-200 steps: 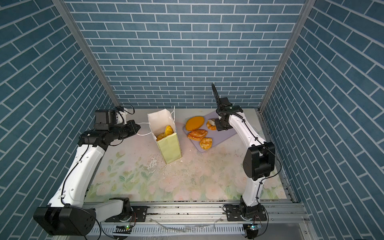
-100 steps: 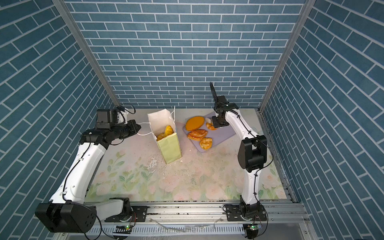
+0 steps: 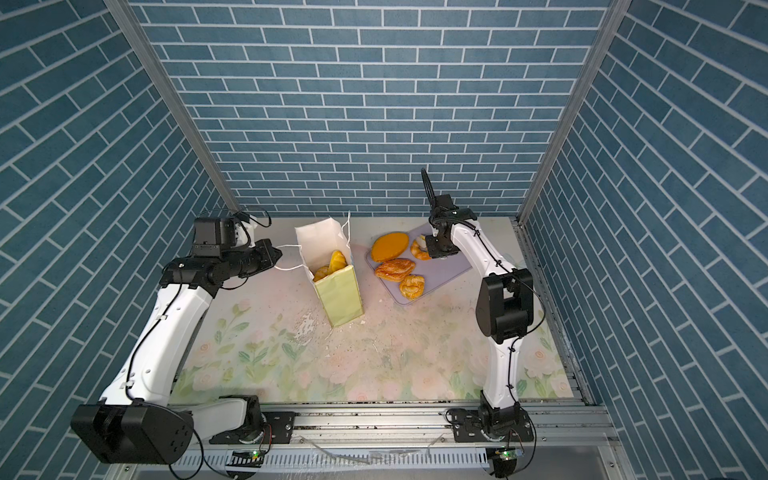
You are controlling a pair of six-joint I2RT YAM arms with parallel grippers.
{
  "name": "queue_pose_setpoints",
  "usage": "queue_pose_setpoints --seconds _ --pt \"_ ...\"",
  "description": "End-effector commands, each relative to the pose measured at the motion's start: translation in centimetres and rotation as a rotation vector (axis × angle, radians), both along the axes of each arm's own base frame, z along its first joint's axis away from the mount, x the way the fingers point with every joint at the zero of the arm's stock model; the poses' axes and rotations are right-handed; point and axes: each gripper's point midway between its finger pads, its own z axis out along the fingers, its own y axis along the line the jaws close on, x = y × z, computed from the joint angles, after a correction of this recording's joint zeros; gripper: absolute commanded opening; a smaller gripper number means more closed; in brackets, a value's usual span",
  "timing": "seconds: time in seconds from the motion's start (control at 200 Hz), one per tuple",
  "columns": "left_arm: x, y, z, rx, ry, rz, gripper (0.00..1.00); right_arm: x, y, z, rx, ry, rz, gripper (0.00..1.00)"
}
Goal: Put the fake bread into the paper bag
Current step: 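Lower the tongs and pinch the yellow-topped round bun, then lift the yellow-topped bun and carry it over the bag opening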
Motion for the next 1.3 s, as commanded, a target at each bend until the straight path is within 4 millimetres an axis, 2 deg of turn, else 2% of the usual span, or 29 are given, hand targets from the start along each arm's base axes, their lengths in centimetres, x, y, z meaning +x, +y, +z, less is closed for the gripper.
queue_pose_setpoints --seconds 0.0,0.135,0.375,0.5,0.6,0.86,0.995,1.09,1.295 --pt "0.0 0.2 0.7 0.005 -0.020 0.003 0.08 -0.7 -0.3 3.3 0.010 -0.076 0.017 0.27" --pt "-0.2 0.2 1.1 0.003 -0.030 0.000 0.08 -2.3 -0.9 5.2 0.010 -0.119 0.008 0.23" --pt "-0.7 0.1 1.3 -0.003 -0.043 -0.006 0.08 -6.4 -1.3 11.0 0.055 -0.228 0.026 0.20" --pt "-0.8 0.1 1.2 0.001 -0.044 -0.010 0.08 -8.8 -1.3 14.6 0.079 -0.290 0.045 0.19" --pt "-0.8 0.0 1.0 -0.004 -0.039 -0.014 0.08 -10.7 -0.5 17.8 0.115 -0.345 0.085 0.19" --pt "-0.4 -0.3 0.7 -0.016 -0.036 -0.019 0.08 -13.9 4.8 25.1 0.207 -0.473 0.262 0.17" --pt "-0.3 -0.4 0.6 -0.024 -0.033 -0.023 0.08 -15.2 8.1 27.8 0.249 -0.530 0.368 0.17" --pt "-0.2 -0.5 0.6 -0.030 -0.033 -0.025 0.08 -16.1 10.3 28.7 0.241 -0.561 0.447 0.17" --pt "-0.4 -0.8 0.6 -0.033 -0.035 -0.032 0.08 -18.7 16.0 29.2 0.267 -0.577 0.640 0.17"
